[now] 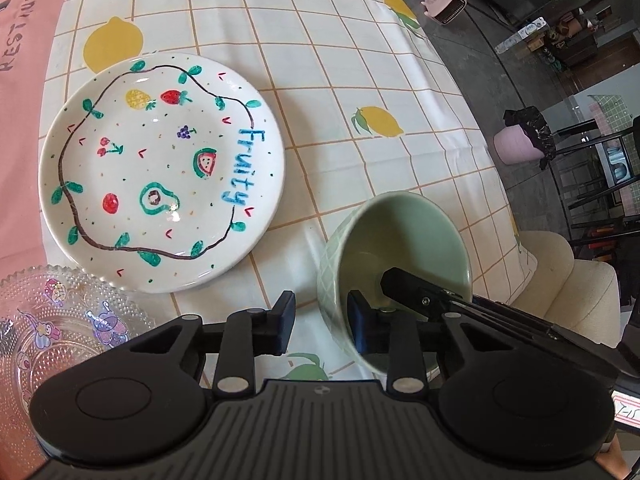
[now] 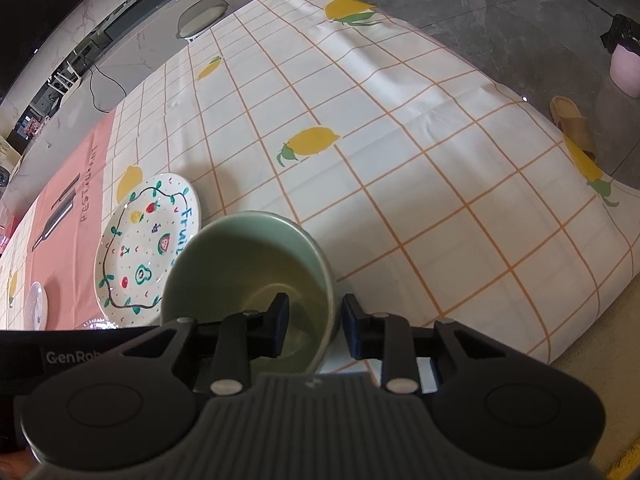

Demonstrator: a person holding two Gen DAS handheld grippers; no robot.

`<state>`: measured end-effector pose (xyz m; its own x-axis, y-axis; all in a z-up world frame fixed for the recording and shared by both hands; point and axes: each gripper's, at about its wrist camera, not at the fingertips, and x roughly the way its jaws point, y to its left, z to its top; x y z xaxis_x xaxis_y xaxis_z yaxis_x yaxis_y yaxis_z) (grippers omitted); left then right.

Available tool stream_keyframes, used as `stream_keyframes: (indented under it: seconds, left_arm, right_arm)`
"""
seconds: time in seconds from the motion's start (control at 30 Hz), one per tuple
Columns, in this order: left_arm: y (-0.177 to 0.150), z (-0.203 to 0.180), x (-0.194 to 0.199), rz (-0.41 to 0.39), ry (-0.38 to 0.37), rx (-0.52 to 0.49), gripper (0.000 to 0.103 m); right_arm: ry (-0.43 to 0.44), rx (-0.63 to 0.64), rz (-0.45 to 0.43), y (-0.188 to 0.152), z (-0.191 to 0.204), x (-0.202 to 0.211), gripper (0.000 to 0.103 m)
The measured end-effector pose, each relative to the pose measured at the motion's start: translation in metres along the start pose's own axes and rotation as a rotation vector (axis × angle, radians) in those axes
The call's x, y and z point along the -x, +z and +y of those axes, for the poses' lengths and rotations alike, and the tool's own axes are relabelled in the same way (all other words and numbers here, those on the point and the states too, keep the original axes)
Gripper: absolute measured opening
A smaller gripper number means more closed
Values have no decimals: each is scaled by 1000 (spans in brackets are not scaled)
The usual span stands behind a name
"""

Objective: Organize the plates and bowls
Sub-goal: 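Close both grippers on the rim of the pale green bowl, then lift the pale green bowl and carry it toward the steel bowls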

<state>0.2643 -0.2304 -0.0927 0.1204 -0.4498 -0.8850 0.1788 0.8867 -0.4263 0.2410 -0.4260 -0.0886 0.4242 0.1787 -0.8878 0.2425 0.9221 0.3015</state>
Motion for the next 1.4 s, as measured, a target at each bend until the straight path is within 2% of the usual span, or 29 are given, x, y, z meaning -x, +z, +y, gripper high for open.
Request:
stream_keyframes:
  seconds: [0.13,0.27,0.5,0.7,0.9,1.07,1.3,1.4]
  left_arm:
    - [1,-3,-4,18,-6,14,17]
    - [-1,-13,-3,12,45,-57,17]
    - [-3,-10,-1,28,58,-4,17]
    - [-7,-8,18,4,54,35,17]
    - [-14,-5,54,-47,50,61,17]
    - [-25,-7,98,-89,111,90,17]
    - [-49,10,167,-179,198,142,16]
    - [-63,25,198,-208,216,171,16]
  right_arm:
    - [12,3,1,-1,0,-1,25]
    - [61,-37,7,-1,-6,0,23]
    - [111,-51,-24,-3,-8,8,23]
    - [157,-28,-47,-5,-4,17,23]
    - [227,-10,-99,-6,8,39,23]
    - [341,-21,-124,-12,23,57,20]
    - [406,31,-158,-28,81,88,16]
    - [413,102,-169,-39,115,102,15]
